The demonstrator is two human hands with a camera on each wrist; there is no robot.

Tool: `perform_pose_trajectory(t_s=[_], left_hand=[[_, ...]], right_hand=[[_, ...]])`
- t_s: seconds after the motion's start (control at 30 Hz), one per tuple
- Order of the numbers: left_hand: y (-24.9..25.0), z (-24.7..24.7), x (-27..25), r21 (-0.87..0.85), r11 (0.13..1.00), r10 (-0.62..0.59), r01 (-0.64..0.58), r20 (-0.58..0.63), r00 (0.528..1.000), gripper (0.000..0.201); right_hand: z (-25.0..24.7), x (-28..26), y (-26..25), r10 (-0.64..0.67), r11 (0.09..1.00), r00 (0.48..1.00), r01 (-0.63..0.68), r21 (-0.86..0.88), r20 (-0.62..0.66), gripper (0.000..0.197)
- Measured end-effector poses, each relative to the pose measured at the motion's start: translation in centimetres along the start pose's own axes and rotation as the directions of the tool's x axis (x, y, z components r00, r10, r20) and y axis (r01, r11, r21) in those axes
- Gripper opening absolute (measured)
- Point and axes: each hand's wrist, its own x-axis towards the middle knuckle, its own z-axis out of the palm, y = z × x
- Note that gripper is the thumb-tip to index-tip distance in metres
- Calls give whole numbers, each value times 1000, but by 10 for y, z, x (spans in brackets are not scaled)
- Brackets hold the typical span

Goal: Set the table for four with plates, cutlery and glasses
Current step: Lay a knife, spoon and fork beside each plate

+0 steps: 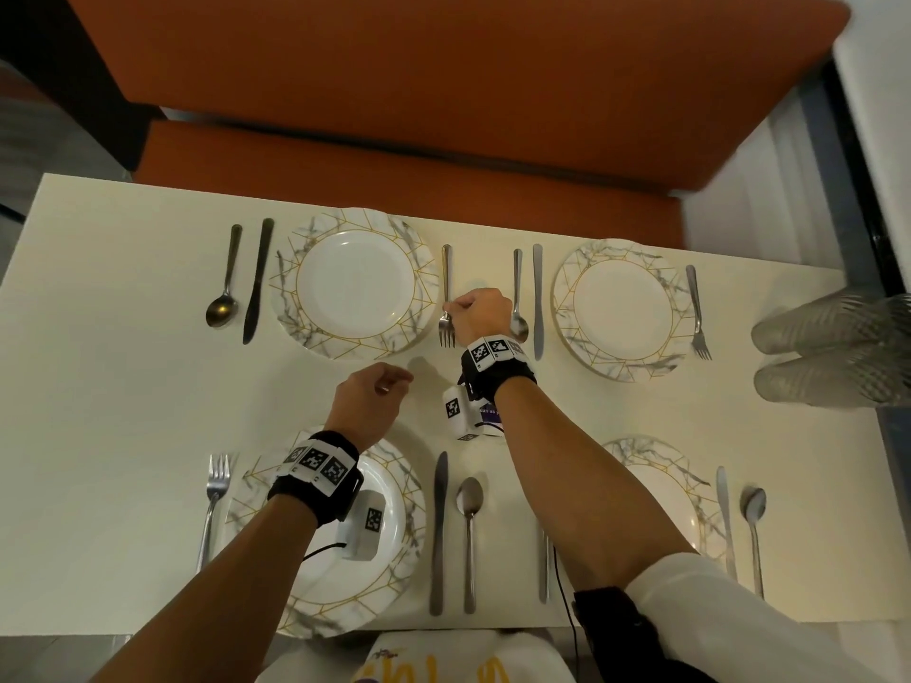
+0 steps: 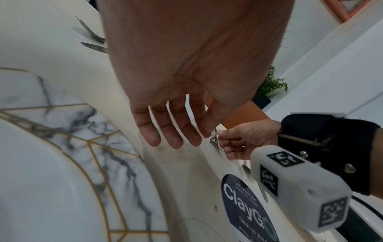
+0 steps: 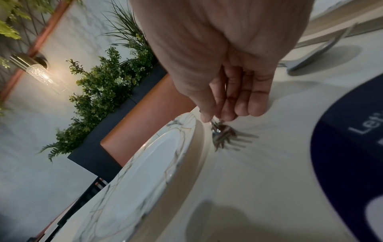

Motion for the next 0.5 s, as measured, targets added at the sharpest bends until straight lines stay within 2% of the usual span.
perform_pose_trajectory(t_s=[0.23, 0.5], left_hand=[[16, 5, -4, -16, 998, 55, -55, -11, 998, 14], [65, 50, -17, 6, 979, 203, -204, 71, 977, 14]], right_hand=[[-23, -23, 14, -81, 994, 992, 87, 62, -93, 15], [-96, -70, 61, -148, 960, 976, 181, 213, -162, 17]])
